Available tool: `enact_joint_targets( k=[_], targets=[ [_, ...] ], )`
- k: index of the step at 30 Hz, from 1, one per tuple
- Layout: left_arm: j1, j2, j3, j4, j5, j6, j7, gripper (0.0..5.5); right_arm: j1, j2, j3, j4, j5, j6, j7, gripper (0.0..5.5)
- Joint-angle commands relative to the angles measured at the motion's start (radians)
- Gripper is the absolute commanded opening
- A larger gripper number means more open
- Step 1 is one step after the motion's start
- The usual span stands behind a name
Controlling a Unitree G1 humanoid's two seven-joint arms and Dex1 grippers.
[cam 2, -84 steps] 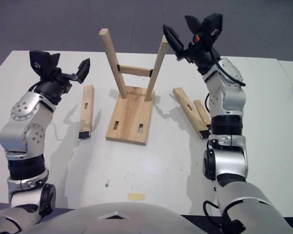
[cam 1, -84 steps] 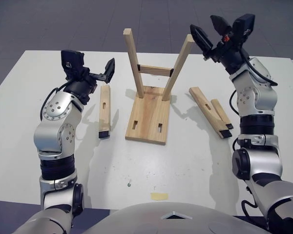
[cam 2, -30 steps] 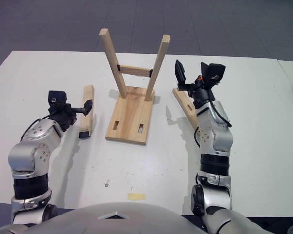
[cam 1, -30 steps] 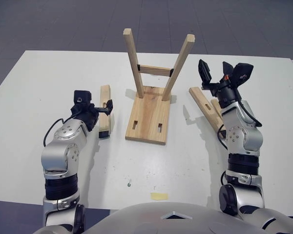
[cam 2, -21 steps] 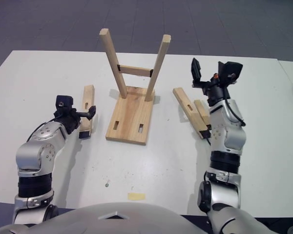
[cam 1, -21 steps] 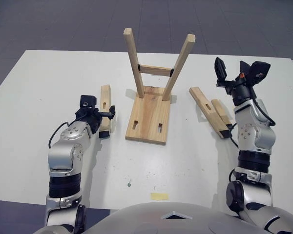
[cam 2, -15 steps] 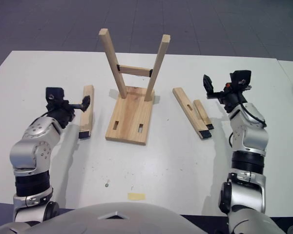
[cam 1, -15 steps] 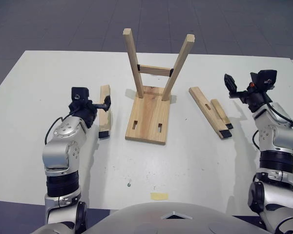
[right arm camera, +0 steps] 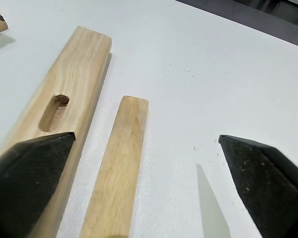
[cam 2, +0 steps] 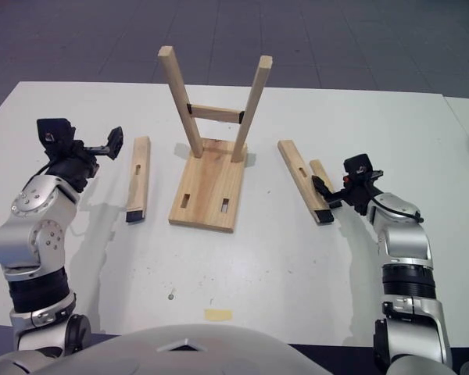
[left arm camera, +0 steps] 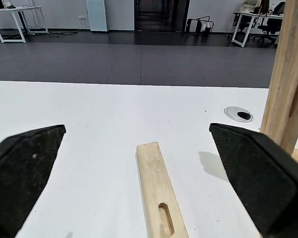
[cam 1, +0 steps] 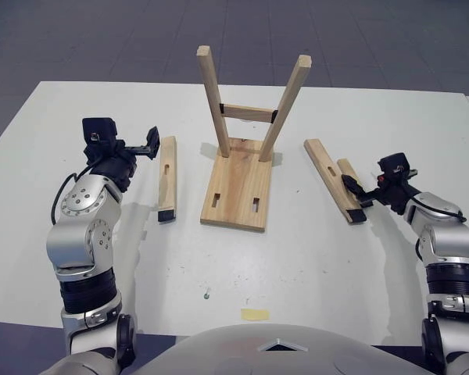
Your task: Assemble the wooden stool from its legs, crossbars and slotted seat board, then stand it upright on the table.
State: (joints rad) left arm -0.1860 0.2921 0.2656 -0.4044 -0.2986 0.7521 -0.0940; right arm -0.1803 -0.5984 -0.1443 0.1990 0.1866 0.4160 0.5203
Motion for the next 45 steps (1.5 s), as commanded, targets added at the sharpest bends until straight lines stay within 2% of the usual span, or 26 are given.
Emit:
enact_joint_targets(
  k=[1,6,14,18,24,31,37,45],
  targets=[
    [0.011,-0.009,-0.011,-0.001,0.008,-0.004,0.006,5.4,0.018,0.004,-0.01,0.011,0.013,0.133,-0.016,5.39],
    [0.01,-0.009,-0.028,0.013,0.013,-0.008,0.001,5.4,0.001,0.059,-0.103,-0.057,0.147,0.147,0.01,5.39],
    [0.014,-0.009,-0.03,0.004,0.012,-0.009,0.008,5.4,0.029,0.017,-0.049,-0.018,0.052,0.151,-0.019,5.39],
    [0.021,-0.011,-0.034,0.001,0.014,-0.009,0.009,5.4,0.041,0.019,-0.048,-0.026,0.057,0.18,-0.013,4.74],
    [0.021,-0.012,-0.038,-0.001,0.015,-0.01,0.015,5.4,0.079,-0.035,0.032,-0.035,-0.007,0.198,0.023,3.53],
    [0.023,-0.012,-0.034,-0.004,0.012,-0.013,0.025,5.4,0.098,0.007,0.025,-0.046,0.071,0.332,0.032,2.34],
    [0.012,-0.008,-0.037,0.008,0.013,-0.019,0.022,5.4,0.114,-0.003,0.064,-0.054,0.045,0.326,0.021,1.39],
    [-0.004,-0.005,-0.025,0.016,0.009,-0.03,0.024,5.4,0.045,0.031,0.043,-0.023,0.039,0.247,-0.035,1.3]
  ],
)
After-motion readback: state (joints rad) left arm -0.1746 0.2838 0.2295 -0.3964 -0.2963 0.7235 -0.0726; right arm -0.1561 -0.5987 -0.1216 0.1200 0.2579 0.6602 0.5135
